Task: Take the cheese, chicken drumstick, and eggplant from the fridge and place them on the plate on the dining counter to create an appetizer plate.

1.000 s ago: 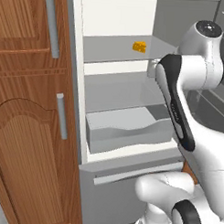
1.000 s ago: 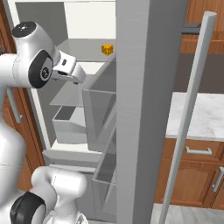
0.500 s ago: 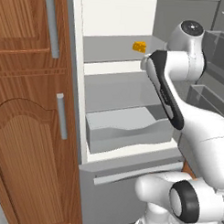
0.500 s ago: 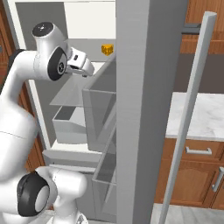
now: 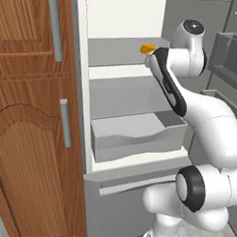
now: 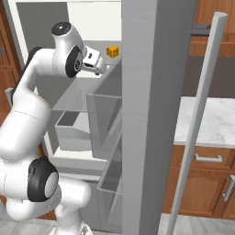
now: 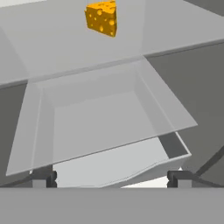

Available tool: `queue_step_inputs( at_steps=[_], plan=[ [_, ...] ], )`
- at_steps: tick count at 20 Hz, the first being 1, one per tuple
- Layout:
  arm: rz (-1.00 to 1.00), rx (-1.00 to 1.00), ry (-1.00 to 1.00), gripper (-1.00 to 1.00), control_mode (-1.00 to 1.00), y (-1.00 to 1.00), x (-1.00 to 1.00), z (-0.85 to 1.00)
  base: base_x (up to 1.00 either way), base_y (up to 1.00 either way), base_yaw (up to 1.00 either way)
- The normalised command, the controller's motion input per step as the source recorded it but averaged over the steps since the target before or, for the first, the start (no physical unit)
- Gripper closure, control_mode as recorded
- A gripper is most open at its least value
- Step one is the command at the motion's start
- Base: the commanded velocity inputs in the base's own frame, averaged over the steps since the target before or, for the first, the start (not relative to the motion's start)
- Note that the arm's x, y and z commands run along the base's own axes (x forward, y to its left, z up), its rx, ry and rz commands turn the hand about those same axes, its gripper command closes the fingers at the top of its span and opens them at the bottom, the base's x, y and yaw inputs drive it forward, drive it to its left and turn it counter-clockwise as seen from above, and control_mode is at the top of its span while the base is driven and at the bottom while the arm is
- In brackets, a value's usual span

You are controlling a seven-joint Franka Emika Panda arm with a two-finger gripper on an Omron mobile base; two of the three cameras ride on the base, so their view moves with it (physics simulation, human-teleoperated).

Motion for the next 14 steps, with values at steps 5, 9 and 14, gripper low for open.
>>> queue_step_inputs(
  at_steps=[5, 9, 14],
  plan=[
    [0.0, 0.0, -0.03, -1.0, -1.0, -0.04, 0.55, 0.0, 0.0, 0.0, 0.0],
    [0.0, 0.0, -0.06, -1.0, -1.0, -0.05, 0.52, 0.0, 0.0, 0.0, 0.0],
    [0.0, 0.0, -0.07, -1.0, -1.0, -0.12, 0.42, 0.0, 0.0, 0.0, 0.0]
  ],
)
